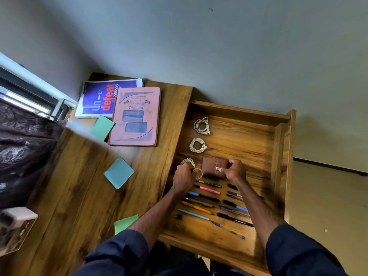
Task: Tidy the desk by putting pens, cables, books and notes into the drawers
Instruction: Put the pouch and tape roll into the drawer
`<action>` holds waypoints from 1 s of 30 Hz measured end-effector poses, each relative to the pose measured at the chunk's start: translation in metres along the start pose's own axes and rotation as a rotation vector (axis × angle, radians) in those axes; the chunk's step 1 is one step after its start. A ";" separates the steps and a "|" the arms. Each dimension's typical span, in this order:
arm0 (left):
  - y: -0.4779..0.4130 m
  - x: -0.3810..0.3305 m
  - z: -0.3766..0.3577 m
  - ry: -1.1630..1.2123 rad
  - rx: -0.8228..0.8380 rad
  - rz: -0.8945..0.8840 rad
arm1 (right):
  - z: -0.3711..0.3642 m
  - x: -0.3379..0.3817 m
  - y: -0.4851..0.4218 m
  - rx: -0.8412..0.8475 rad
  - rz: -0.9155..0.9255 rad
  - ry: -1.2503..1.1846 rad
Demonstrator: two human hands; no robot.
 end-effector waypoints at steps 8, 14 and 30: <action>-0.012 -0.014 -0.009 0.048 0.043 -0.036 | 0.000 0.018 0.013 -0.031 0.194 0.329; -0.023 -0.044 0.006 0.183 0.053 -0.017 | 0.001 0.060 0.037 0.089 0.600 0.130; -0.025 -0.019 0.000 0.136 0.071 0.110 | -0.007 0.077 -0.036 -0.132 0.486 0.362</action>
Point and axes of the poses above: each hand's wrist, its own y-axis away from the middle knuckle, its own z-axis out of the back of the hand, x = y × z, the point moved 7 cm from there along -y, towards the middle knuckle, and after that the axes turned 8 degrees about -x, right-handed, at the moved point
